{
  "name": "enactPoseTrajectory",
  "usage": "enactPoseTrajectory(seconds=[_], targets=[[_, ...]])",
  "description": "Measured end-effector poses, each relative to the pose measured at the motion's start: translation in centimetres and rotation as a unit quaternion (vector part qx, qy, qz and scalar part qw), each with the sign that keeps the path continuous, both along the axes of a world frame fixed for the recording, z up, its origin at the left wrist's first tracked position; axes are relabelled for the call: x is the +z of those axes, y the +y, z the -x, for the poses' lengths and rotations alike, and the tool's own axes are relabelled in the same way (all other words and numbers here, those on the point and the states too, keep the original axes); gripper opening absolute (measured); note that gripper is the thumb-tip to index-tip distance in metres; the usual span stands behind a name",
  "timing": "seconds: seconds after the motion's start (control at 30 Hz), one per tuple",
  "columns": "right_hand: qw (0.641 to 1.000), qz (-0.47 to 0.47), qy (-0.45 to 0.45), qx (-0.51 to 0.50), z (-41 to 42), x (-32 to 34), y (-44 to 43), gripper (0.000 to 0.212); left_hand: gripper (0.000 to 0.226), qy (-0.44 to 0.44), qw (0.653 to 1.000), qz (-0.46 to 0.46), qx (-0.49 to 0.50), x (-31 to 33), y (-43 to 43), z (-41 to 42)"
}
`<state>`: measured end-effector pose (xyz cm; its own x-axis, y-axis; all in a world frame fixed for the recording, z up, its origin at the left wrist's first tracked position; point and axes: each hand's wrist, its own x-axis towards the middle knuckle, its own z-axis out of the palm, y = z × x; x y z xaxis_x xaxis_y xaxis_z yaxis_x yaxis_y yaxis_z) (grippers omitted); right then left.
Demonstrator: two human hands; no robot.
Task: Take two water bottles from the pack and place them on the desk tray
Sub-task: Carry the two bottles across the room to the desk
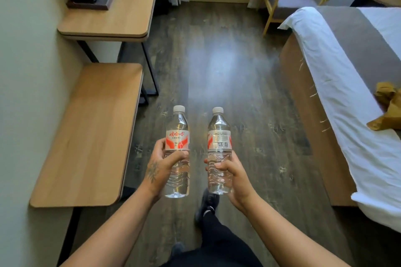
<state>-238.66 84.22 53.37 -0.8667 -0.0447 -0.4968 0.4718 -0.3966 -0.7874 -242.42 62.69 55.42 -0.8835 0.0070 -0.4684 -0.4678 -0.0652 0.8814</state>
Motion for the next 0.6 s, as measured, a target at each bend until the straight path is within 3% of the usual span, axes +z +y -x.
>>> enactPoseTrajectory(seconds=[0.27,0.6], targets=[[0.999,0.013,-0.005,0.042,16.9,0.5,5.4,0.069,0.084,-0.020,0.998,-0.019,0.048,0.8,5.7,15.5],[0.999,0.019,-0.003,0.027,29.6,1.4,8.2,0.068,0.085,-0.012,0.998,-0.038,0.043,1.8,7.8,27.8]])
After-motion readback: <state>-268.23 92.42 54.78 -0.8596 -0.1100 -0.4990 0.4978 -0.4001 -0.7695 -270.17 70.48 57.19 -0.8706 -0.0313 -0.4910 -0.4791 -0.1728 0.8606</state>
